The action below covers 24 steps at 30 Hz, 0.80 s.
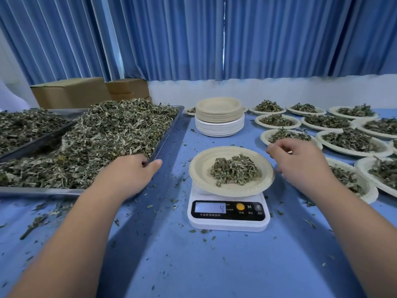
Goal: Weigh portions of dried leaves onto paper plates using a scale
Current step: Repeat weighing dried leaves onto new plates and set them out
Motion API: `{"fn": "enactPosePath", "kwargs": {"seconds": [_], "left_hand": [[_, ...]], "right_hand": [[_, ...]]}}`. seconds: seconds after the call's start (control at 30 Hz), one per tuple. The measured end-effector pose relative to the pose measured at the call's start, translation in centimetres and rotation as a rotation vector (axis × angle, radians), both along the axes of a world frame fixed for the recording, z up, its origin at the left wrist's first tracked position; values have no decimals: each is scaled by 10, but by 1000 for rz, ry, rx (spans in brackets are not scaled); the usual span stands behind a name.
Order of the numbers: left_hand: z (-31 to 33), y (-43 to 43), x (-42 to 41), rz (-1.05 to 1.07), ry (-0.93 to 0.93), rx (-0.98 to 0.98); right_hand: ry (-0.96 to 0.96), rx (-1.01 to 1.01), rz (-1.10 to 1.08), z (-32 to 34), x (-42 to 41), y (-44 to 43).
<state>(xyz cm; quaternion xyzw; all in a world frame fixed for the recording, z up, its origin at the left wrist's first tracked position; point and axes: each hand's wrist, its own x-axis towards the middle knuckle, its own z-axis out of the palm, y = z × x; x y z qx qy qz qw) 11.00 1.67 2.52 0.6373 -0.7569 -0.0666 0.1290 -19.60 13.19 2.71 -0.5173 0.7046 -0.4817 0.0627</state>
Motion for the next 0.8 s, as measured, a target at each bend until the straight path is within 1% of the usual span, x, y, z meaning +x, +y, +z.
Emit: {"fn": "enactPosePath", "kwargs": {"seconds": [0.07,0.13,0.23,0.3,0.4,0.5,0.67,0.8], "left_hand": [[1,7,-1,49,-49,-66],[2,11,-2,98,-121,-65],[-2,13,-3,124,-195,100],[-5,14,-6,103,-185,145],[-4,16,-8,127,-156,72],[-2,18,-9,164,-130,79],[-4,21,-11,120,-208,82],[-6,20,-9,111,-196,81]], "right_hand": [[5,-2,0,0,1,0],[11,-1,6,0,2,0],[20,2,10,-1,2,0],[29,3,11,-2,2,0],[32,-11,18,-2,1,0],[31,-19,16,-1,1,0],[36,-16,13,0,1,2],[28,-17,16,1,1,3]]}}
